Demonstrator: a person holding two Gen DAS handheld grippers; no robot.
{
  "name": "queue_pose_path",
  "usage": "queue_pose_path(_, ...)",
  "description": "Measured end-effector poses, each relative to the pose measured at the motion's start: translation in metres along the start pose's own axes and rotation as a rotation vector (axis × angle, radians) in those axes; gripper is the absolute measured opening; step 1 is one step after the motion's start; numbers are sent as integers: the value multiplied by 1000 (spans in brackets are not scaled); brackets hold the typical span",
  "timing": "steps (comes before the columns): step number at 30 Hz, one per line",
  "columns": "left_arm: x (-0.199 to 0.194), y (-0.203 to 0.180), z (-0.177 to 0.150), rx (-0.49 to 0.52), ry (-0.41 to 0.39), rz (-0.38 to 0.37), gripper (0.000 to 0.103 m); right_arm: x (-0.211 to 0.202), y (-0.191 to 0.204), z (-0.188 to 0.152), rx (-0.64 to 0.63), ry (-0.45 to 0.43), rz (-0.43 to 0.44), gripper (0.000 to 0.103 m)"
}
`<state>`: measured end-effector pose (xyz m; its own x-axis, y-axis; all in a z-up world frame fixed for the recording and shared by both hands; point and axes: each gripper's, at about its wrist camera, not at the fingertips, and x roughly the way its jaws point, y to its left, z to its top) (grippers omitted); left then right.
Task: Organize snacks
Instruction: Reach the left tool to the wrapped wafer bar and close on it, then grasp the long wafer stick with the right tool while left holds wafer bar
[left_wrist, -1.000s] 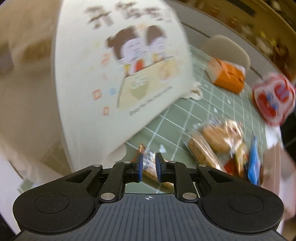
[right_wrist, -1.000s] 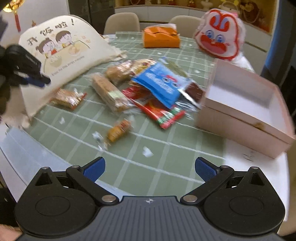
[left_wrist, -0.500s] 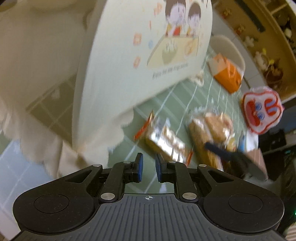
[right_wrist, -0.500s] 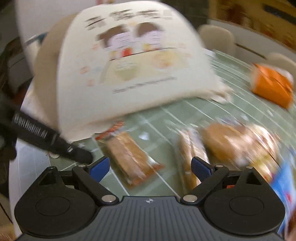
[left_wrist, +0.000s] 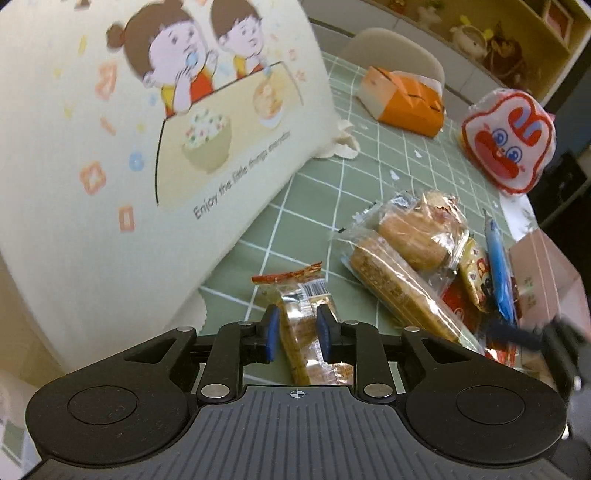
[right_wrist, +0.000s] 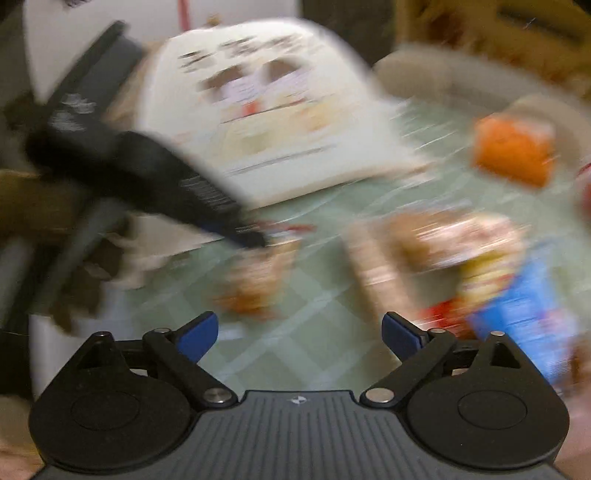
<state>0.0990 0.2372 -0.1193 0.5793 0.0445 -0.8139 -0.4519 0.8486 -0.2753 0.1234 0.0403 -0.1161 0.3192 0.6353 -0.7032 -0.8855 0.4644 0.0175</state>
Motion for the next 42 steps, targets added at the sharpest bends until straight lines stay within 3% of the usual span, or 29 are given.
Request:
queue_pose_path(3,-3,-8,-1,8,7,16,25,17,-10,1,-30,53,-122,97)
queue_pose_path(7,8,-25,-1,41,28,70,26,40,-20,-2,82,150,-117,97)
queue_pose_path(12,17,-49,2,133,27,147,31,-4,-31,-17,165,95,-140,99)
queue_pose_path(16,23,-63,1,212,35,182,37,-28,-46,-40,267,108,-191,99)
queue_pose_path(17,26,-64,1,221,54,179,44,-24,-56,-44,293,115,-198,99)
queue_pose_path(19,36,-62,-1,238,128,195,47,-33,-60,-62,331,117,-212,99)
queue_pose_path(21,36,-63,-5,259,121,208,48,-47,-62,-82,356,110,-236,99)
queue_pose_path(25,26,-58,-10,186,108,119,44,-61,-68,-111,386,118,-258,100)
queue_pose_path(28,19,-58,-16,168,114,94,42,-66,-73,-121,404,115,-254,103)
queue_pose_path(34,-3,-50,-41,15,120,5,40,-60,-70,-119,353,145,-264,103)
queue_pose_path(37,-17,-45,-53,-10,105,-15,40,-59,-67,-117,359,145,-288,103)
queue_pose_path(39,-26,-42,-56,-11,90,-29,40,-55,-67,-109,320,161,-258,102)
queue_pose_path(42,-33,-30,-57,-23,86,-35,40,-54,-61,-87,226,84,-226,100)
